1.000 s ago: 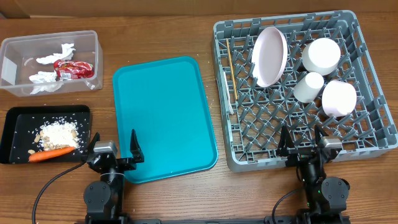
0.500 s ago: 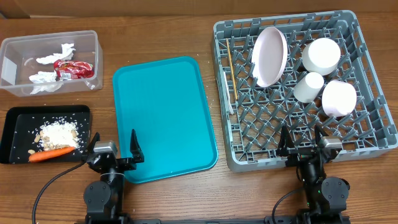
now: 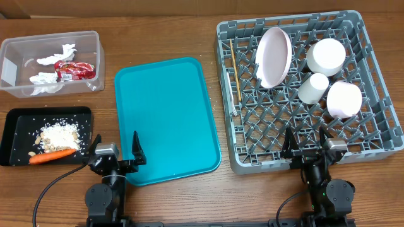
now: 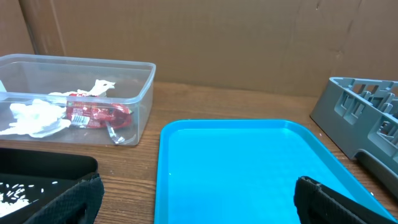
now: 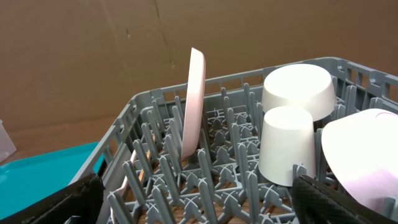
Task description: Sort waste into correct bins and load items into the dishwasher rack
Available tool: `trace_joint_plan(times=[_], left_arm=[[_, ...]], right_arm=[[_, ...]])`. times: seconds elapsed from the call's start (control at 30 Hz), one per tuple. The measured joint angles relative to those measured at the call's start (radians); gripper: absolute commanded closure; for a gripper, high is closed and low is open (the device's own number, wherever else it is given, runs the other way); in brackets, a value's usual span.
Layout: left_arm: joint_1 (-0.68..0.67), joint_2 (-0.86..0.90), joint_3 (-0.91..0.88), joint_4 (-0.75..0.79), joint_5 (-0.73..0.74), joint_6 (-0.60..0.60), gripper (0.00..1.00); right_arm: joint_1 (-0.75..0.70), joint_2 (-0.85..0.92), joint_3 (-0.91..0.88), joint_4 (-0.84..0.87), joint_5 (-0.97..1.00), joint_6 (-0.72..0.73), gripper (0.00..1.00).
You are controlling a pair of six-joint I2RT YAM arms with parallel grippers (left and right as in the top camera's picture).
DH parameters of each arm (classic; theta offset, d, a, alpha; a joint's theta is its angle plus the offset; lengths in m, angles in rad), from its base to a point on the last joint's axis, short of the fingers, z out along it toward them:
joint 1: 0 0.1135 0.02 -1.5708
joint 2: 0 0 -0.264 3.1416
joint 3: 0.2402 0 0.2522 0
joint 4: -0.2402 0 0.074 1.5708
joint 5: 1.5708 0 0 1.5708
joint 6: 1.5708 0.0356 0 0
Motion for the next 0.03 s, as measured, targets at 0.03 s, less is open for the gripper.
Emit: trace_joint_plan(times=[0.03], left_arm=[[0.000, 0.000, 0.000, 0.000, 0.000, 0.000, 0.00]], right_arm=[[0.000, 0.000, 0.000, 0.001, 0.000, 0.000, 0.00]])
